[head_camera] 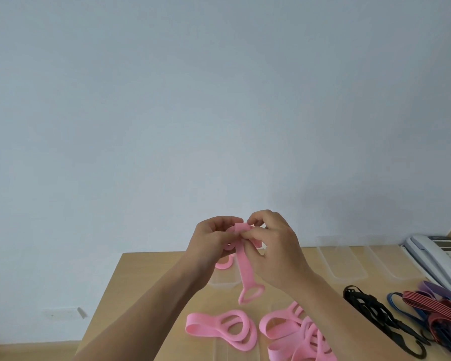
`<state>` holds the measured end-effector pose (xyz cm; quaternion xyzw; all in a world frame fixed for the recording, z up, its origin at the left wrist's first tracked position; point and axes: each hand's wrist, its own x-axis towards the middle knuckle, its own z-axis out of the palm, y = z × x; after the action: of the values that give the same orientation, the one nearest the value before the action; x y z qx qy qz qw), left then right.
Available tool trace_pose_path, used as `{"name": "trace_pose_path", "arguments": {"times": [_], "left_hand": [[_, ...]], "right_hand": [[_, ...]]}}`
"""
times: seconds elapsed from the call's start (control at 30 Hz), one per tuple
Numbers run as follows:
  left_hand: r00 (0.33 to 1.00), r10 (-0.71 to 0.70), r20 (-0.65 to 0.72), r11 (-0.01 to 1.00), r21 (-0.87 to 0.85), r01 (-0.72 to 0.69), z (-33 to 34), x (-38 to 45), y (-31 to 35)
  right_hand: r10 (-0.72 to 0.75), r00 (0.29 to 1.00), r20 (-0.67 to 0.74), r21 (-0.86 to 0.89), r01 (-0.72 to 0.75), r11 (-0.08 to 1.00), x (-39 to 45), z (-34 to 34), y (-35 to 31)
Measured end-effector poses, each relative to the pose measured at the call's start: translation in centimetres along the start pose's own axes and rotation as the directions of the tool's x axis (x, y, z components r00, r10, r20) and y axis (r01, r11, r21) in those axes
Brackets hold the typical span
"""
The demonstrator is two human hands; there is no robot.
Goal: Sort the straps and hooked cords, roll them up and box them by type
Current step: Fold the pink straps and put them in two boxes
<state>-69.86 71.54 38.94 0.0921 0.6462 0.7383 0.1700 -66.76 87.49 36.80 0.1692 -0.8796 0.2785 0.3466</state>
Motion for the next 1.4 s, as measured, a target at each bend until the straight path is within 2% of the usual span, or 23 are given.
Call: {"name": "trace_pose_path", "arguments": {"times": [0.17, 0.27, 0.37, 0.5, 0.67, 0.77, 0.87, 1.1, 1.4], "left_hand": [[0.998, 0.047, -0.028, 0.991, 0.126, -0.044, -0.2, 0.1, -0.4], [0.996, 0.084, -0.028, 0.978, 0.192, -0.077, -0.1, 0.0, -0.2], [0.994, 0.099, -0.039, 0.971, 0.221, -0.088, -0.1, 0.1, 0.0], [0.997, 0.066, -0.047, 0.980, 0.191, -0.056, -0.2, -0.1, 0.1], [0.998, -0.016, -0.059, 0.998, 0.060, 0.020, -0.6, -0.1, -0.3], [0.993, -0.086, -0.079, 0.993, 0.074, 0.092, -0.5, -0.1, -0.8], [0.986, -0.123, -0.112, 0.986, 0.101, 0.135, -0.2, -0.2, -1.2], [0.992, -0.081, -0.097, 0.994, 0.072, 0.088, 0.3, -0.5, -0.6], [0.997, -0.047, -0.060, 0.999, 0.023, 0.048, 0.2, -1.1, -0.1]], "right_hand": [[0.106, 0.993, 0.058, 0.139, -0.113, 0.984, 0.9, -0.3, 0.5], [0.157, 0.984, 0.086, 0.137, -0.168, 0.976, 1.5, -0.7, 0.8], [0.204, 0.963, 0.177, 0.108, -0.225, 0.968, 1.8, -0.8, 0.8], [0.218, 0.947, 0.234, 0.043, -0.235, 0.971, 2.1, -0.7, 0.5], [0.233, 0.957, 0.174, 0.042, -0.244, 0.969, 1.9, -0.8, -0.2], [0.263, 0.962, 0.076, 0.087, -0.269, 0.959, 1.7, -0.8, -0.2], [0.246, 0.968, 0.042, 0.075, -0.248, 0.966, 1.4, -0.6, -0.2], [0.096, 0.994, -0.056, 0.045, -0.094, 0.995, 0.6, -0.5, 0.0], [0.020, 0.994, -0.103, -0.007, -0.021, 1.000, -0.3, -0.4, -0.3]]}}
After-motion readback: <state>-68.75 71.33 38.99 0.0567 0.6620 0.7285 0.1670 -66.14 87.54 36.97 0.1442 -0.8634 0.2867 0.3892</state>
